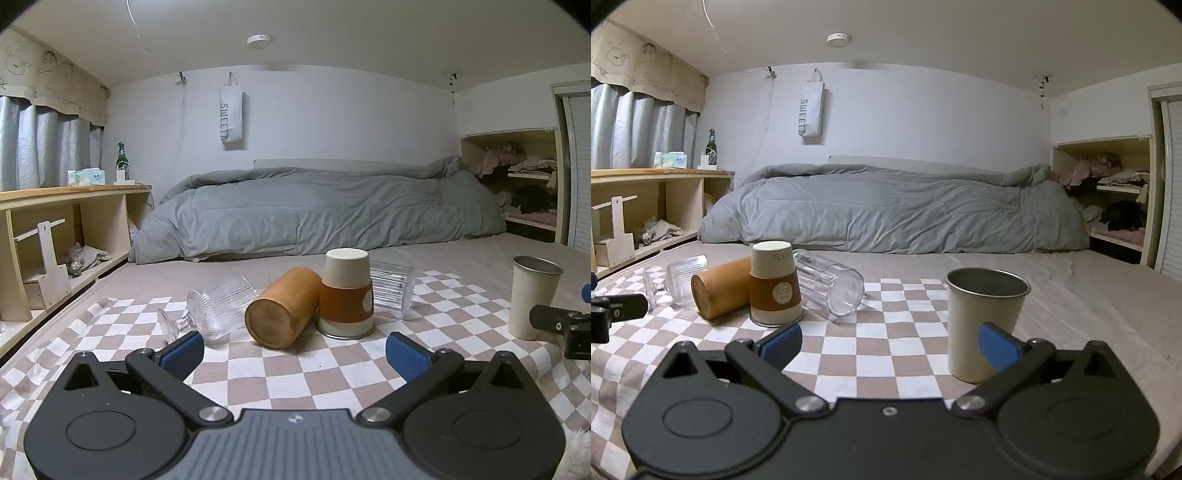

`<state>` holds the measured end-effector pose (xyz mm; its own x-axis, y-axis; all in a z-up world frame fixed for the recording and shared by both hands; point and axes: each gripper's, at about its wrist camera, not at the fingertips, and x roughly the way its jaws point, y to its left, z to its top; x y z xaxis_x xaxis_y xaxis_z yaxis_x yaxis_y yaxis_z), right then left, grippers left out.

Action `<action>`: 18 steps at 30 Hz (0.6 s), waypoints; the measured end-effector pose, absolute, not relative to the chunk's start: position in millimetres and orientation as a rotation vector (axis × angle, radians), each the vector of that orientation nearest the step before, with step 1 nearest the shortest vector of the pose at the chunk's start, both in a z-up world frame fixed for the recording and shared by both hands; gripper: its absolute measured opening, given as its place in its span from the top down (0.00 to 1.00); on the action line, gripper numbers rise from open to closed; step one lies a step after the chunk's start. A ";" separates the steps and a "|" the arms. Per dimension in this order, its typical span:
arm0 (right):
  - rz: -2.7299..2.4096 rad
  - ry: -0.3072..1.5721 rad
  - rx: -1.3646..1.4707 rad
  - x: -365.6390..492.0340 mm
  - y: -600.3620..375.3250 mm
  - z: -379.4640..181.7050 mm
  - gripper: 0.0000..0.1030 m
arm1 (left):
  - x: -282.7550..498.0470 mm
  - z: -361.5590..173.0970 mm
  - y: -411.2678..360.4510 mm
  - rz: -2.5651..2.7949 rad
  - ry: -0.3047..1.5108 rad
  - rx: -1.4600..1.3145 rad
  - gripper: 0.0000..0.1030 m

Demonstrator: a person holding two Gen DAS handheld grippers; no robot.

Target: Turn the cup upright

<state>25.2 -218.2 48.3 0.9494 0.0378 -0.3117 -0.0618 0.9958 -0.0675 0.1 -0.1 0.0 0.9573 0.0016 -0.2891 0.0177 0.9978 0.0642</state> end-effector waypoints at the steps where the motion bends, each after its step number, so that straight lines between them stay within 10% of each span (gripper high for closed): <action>1: 0.051 0.315 -0.077 25.2 -218.2 48.4 0.00 | 0.1 -0.1 0.0 -0.008 0.292 0.066 0.00; 18: 0.054 0.314 -0.082 24.7 -219.4 49.5 0.00 | 0.0 -0.1 -0.1 -0.009 0.290 0.067 0.00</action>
